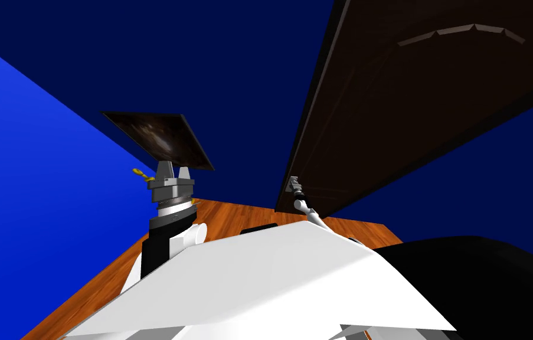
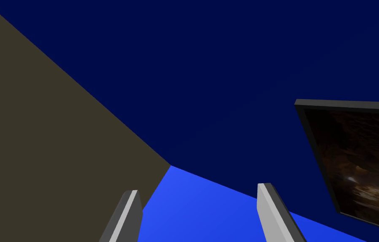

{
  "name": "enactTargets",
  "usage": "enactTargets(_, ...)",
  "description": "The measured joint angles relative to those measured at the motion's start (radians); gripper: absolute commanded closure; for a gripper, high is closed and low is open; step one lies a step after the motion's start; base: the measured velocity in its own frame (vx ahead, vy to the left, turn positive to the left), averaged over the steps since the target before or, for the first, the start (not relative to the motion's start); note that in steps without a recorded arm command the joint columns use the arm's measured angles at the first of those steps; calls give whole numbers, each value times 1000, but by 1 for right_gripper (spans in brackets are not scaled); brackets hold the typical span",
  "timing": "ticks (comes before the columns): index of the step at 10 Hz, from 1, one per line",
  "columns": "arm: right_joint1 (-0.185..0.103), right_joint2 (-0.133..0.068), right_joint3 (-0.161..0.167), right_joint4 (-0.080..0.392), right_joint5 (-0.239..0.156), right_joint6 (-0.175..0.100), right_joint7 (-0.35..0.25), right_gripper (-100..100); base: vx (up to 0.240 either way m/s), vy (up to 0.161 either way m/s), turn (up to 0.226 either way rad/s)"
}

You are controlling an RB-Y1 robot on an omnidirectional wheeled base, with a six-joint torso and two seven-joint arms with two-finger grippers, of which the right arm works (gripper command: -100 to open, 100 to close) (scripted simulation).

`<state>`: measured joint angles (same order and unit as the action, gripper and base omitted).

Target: Pull the door open

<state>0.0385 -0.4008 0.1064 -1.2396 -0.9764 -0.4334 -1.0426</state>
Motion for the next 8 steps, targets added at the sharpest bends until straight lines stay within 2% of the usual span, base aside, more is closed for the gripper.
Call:
enactTargets(2, 5, -21, 10, -10, 0, -8, -18, 100, -210, -58, 132)
enactTargets(8, 44, -83, 77, -41, 4, -26, -95, 100, -225, -56, 146)
